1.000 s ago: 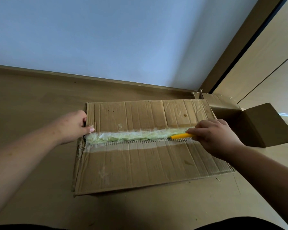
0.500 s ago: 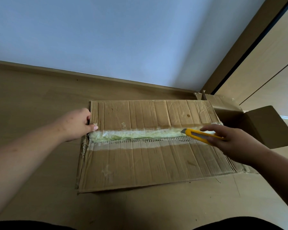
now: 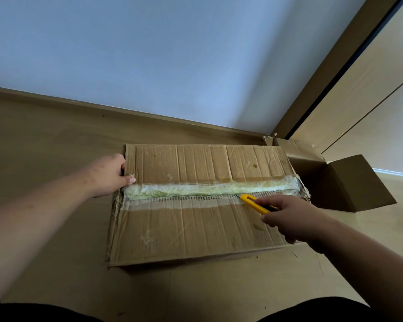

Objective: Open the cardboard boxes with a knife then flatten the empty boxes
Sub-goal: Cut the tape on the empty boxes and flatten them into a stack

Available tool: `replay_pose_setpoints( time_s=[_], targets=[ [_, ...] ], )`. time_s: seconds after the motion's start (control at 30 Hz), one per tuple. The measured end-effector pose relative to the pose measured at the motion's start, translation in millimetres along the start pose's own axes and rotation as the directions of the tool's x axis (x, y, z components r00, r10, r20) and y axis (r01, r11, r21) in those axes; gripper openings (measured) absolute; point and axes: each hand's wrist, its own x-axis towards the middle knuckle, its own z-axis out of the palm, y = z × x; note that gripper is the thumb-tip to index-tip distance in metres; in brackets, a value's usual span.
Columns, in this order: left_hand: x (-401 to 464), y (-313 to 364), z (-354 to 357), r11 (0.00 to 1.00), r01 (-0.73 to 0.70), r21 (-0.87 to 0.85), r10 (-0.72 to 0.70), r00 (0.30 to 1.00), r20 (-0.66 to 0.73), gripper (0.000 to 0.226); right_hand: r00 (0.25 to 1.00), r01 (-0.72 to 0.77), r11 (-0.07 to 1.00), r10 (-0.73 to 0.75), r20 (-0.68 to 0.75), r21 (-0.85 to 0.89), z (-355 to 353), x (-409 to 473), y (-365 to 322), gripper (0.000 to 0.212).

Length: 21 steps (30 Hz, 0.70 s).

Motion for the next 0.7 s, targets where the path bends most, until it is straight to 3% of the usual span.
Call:
replay_pose_setpoints(
  time_s=[0.3, 0.5, 0.7],
  targets=[
    [5.1, -7.0, 4.0, 0.999, -0.014, 0.032, 0.014, 1.000, 0.003, 0.029, 1.000, 0.000, 1.000, 0.000, -0.025, 0.007, 26.7, -1.3, -20.4, 0.041],
    [6.9, -8.8, 6.3, 0.999, -0.013, 0.048, 0.014, 1.000, -0.009, 0.030, 0.999, -0.007, 0.994, 0.011, -0.032, 0.111, 40.2, -9.7, -32.4, 0.038],
    [8.5, -11.9, 7.8, 0.999, -0.022, 0.037, 0.021, 1.000, 0.005, 0.030, 0.998, 0.011, 0.987, -0.021, 0.059, 0.163, 67.5, -12.2, -60.0, 0.046]
  ],
)
